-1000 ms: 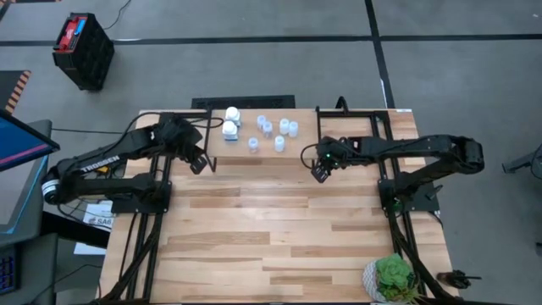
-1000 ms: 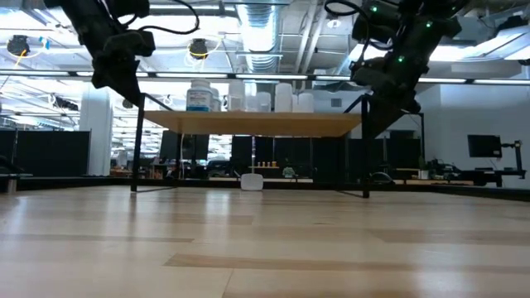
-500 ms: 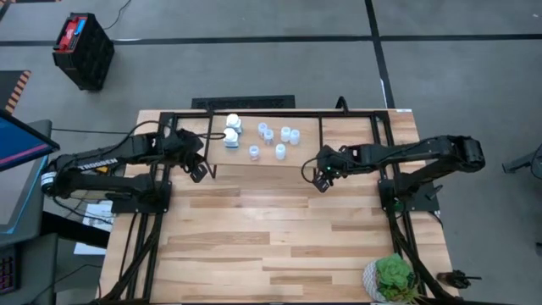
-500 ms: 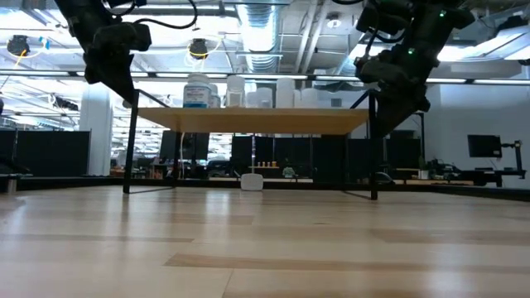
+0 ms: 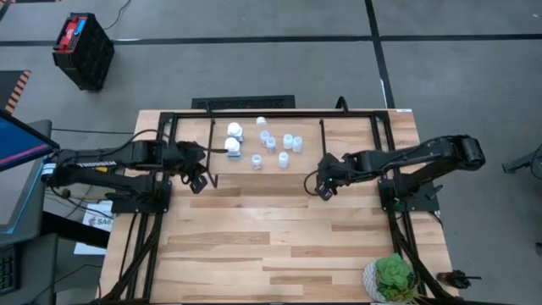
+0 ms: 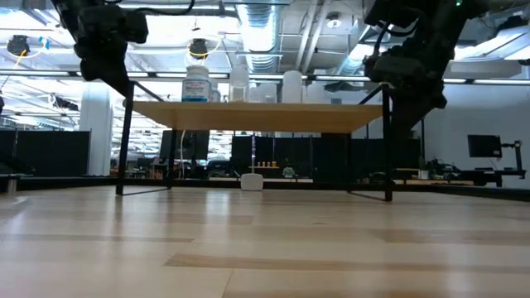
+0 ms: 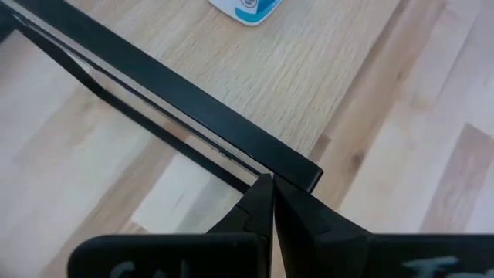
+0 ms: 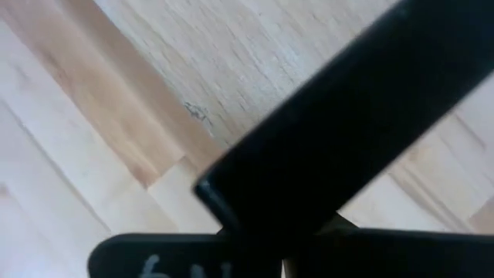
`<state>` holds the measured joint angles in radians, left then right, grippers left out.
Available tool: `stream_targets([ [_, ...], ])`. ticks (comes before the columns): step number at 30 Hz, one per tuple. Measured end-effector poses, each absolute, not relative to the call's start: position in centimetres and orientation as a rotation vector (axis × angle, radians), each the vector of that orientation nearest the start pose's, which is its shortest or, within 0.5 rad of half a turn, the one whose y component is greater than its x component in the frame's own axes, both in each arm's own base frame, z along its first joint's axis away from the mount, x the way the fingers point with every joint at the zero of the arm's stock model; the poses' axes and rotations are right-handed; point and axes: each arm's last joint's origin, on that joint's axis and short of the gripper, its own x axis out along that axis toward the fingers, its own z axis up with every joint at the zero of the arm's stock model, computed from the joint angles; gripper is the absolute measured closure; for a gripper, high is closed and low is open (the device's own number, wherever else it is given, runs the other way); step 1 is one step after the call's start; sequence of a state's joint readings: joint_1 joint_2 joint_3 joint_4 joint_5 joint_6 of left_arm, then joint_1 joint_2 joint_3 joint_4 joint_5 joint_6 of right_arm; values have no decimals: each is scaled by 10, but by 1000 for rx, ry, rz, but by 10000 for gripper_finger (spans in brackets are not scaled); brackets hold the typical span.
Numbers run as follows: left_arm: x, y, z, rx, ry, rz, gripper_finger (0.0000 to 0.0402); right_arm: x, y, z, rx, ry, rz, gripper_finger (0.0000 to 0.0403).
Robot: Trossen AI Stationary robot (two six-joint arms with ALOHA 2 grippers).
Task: Pick and place medicine bottles onto shelf by color
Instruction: Move the shelf slightly to the center of the table
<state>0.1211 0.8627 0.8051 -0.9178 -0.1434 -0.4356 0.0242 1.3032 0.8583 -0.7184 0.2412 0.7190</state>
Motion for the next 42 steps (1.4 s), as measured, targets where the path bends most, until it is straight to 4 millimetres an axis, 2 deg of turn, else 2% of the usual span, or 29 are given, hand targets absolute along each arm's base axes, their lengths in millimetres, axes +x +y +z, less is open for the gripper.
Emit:
stream_targets([
  [6,149,11,270,-389,914,446,401,235,14,226,480,1033,-572,398],
  [19,148,-22,270,-427,907,351,401,228,48,226,528,1047,-556,398],
  [28,144,-43,271,-424,869,325,401,224,62,226,543,1049,-532,397],
  [36,141,-47,271,-393,867,332,402,223,64,226,547,1051,-531,397],
  [42,134,-44,267,-376,934,394,402,223,64,226,547,1051,-532,398],
])
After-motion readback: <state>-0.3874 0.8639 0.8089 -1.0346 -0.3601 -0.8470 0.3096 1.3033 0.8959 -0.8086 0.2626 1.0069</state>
